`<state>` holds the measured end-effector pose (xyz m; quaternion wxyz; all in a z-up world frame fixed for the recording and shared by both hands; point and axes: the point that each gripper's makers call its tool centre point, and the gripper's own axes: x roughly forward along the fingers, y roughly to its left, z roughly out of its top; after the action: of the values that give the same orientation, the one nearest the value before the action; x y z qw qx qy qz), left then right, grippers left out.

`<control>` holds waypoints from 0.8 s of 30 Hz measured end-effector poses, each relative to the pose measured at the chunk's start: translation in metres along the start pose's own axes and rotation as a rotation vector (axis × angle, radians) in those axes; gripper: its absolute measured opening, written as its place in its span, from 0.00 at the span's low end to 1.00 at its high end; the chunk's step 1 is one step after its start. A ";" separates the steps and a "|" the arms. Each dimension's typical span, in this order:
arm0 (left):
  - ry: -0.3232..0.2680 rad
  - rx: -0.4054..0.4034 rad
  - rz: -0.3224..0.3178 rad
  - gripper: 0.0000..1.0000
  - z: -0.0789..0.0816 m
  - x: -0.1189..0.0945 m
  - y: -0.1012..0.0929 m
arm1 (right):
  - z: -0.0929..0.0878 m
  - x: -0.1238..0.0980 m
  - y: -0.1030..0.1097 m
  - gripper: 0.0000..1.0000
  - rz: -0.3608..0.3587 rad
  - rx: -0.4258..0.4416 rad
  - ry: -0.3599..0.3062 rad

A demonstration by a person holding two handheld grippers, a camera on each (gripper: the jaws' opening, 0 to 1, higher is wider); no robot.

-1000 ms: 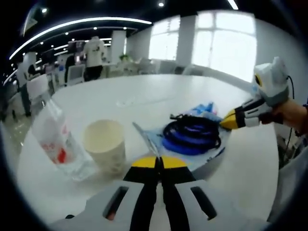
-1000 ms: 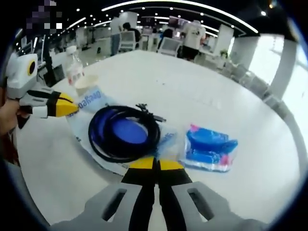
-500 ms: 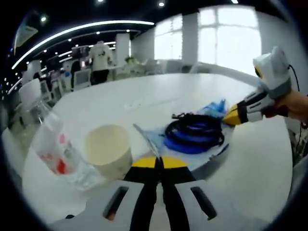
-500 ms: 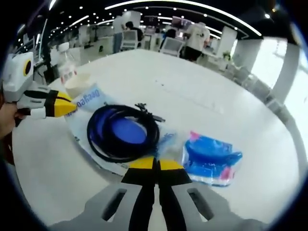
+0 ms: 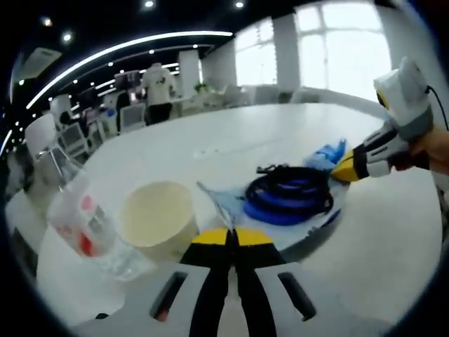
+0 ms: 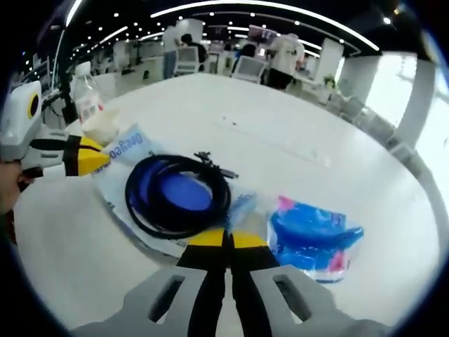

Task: Arrange the tabletop items into an orderly group along one side of the table until the central work area is clear of visible clutter.

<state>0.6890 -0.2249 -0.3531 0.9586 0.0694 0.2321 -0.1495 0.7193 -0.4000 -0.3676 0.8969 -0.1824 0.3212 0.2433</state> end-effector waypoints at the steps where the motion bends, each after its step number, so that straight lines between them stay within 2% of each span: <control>1: 0.001 -0.009 0.005 0.00 -0.001 0.001 0.000 | -0.001 0.002 0.000 0.01 0.000 -0.004 0.003; 4: 0.001 0.000 0.021 0.00 -0.003 0.003 0.000 | -0.002 0.003 -0.002 0.01 -0.002 0.005 0.005; 6: 0.002 0.084 0.026 0.00 -0.002 0.004 -0.001 | -0.003 0.005 -0.002 0.01 -0.002 0.008 0.006; 11: 0.007 0.028 0.034 0.00 -0.006 0.007 0.000 | -0.006 0.008 -0.004 0.01 -0.006 0.010 0.011; 18: 0.021 0.023 0.059 0.00 -0.015 0.011 0.001 | -0.010 0.010 -0.004 0.01 -0.010 0.011 0.011; 24: 0.017 -0.020 0.056 0.00 -0.021 0.010 0.002 | -0.017 0.013 -0.002 0.01 -0.015 0.015 0.018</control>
<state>0.6893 -0.2216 -0.3758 0.9611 0.0676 0.2394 -0.1198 0.7207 -0.4053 -0.3886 0.8972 -0.1801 0.3295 0.2324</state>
